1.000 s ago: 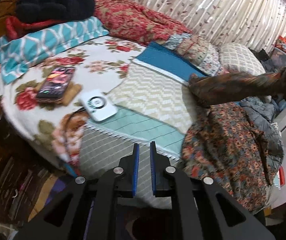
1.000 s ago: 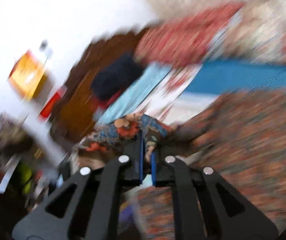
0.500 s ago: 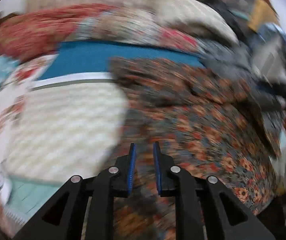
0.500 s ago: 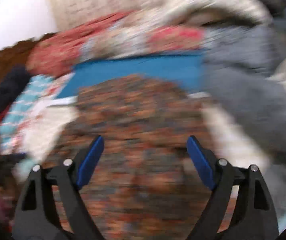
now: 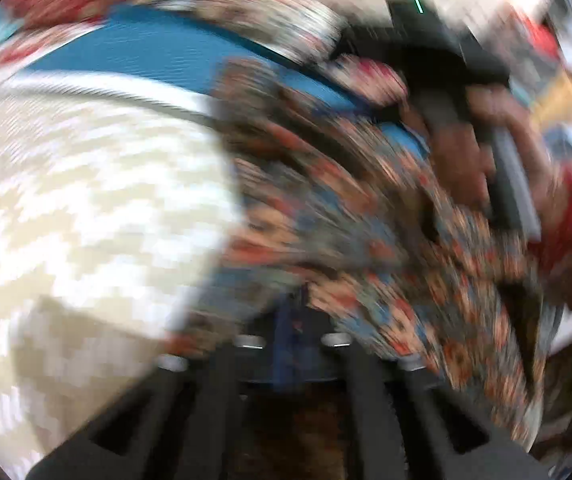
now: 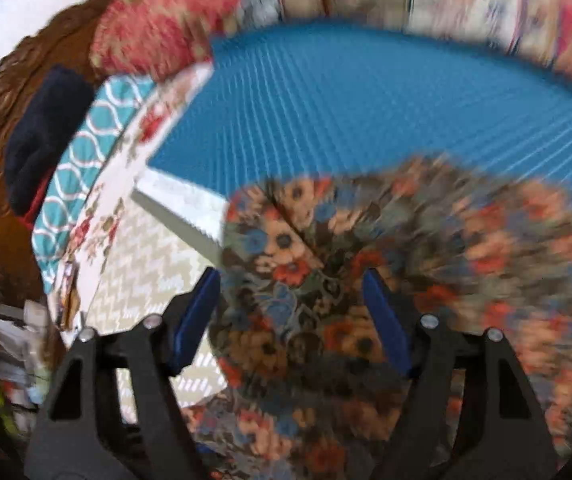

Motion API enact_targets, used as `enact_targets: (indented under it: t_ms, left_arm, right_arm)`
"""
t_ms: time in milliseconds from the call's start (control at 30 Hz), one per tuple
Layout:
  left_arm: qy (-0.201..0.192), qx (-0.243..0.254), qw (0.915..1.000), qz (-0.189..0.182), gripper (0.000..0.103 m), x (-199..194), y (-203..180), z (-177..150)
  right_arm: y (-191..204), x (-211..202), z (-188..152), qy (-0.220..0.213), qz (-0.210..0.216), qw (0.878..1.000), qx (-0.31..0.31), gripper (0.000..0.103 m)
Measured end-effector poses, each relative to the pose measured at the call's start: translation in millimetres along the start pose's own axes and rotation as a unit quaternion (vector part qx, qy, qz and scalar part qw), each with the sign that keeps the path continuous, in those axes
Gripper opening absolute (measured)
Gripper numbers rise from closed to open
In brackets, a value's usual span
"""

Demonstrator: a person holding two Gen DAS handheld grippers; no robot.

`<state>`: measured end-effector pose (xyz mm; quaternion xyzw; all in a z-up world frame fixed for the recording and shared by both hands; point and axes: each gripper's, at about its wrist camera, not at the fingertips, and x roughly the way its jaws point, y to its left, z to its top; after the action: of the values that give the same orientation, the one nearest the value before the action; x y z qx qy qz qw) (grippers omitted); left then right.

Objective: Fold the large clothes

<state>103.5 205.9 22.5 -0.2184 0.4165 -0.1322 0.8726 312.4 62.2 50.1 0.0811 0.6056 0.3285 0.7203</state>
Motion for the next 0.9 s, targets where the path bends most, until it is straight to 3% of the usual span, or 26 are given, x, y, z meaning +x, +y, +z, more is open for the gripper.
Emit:
enact_targets:
  t_ms: [33,100,133,167,200,233,267,300,400,533,567,633,667,733,800,867,900]
  left_arm:
    - [-0.032,-0.033,0.9989,0.012,0.051,-11,13,2]
    - [-0.098,-0.091,0.9891,0.060,0.051,-35,38,2]
    - [-0.127,-0.145,0.9773,0.088,0.051,-47,59,0]
    - [-0.133,-0.177,0.9713,0.087,0.051,-50,72,-1]
    - [-0.134,-0.218,0.9632,0.082,0.051,-52,89,-4]
    - [-0.135,-0.235,0.9601,0.069,0.051,-52,96,-6]
    - [-0.135,-0.239,0.9597,0.060,0.051,-51,97,-7]
    - [-0.136,-0.228,0.9617,0.068,0.051,-52,91,-6]
    - [-0.133,-0.169,0.9728,0.086,0.051,-56,66,-2]
    - [-0.147,-0.061,0.9833,0.088,0.051,-82,32,5]
    - [-0.151,-0.004,0.9842,0.092,0.050,-88,15,8]
    - [-0.137,0.075,0.9824,0.103,0.045,-88,-7,12]
    - [-0.115,0.145,0.9772,0.104,0.039,-82,-26,14]
    - [-0.084,0.218,0.9677,0.095,0.027,-74,-37,10]
    - [-0.050,0.293,0.9488,0.106,0.017,-53,-47,5]
    - [-0.022,0.329,0.9347,0.132,0.015,-32,-49,3]
    - [-0.004,0.332,0.9329,0.140,0.013,-19,-49,7]
  right_arm:
    - [9,12,2,0.019,0.043,0.999,-0.005,0.014]
    - [40,7,9,-0.010,0.119,0.992,-0.047,0.010]
    - [59,-4,13,-0.049,0.168,0.982,-0.073,0.010]
    - [69,-13,17,-0.080,0.191,0.974,-0.086,0.010]
    - [79,-19,23,-0.116,0.181,0.972,-0.092,0.010]
    - [85,-18,31,-0.147,0.112,0.979,-0.091,0.016]
    - [86,-16,33,-0.149,0.057,0.983,-0.088,0.019]
    - [85,-16,33,-0.145,0.040,0.985,-0.084,0.022]
    - [83,-36,4,-0.130,0.031,0.987,-0.083,0.035]
    - [92,-68,-94,-0.097,0.092,0.983,-0.123,0.052]
    - [95,-70,-120,-0.088,0.093,0.982,-0.136,0.054]
    - [98,-68,-156,-0.088,0.049,0.982,-0.158,0.056]
    - [96,-67,-173,-0.098,0.000,0.980,-0.171,0.056]
    - [85,-65,-194,-0.119,-0.078,0.973,-0.182,0.056]
    - [72,-65,-203,-0.129,-0.132,0.967,-0.175,0.056]
    - [56,-65,-207,-0.131,-0.145,0.968,-0.160,0.056]
    - [49,-67,-210,-0.134,-0.144,0.969,-0.151,0.056]
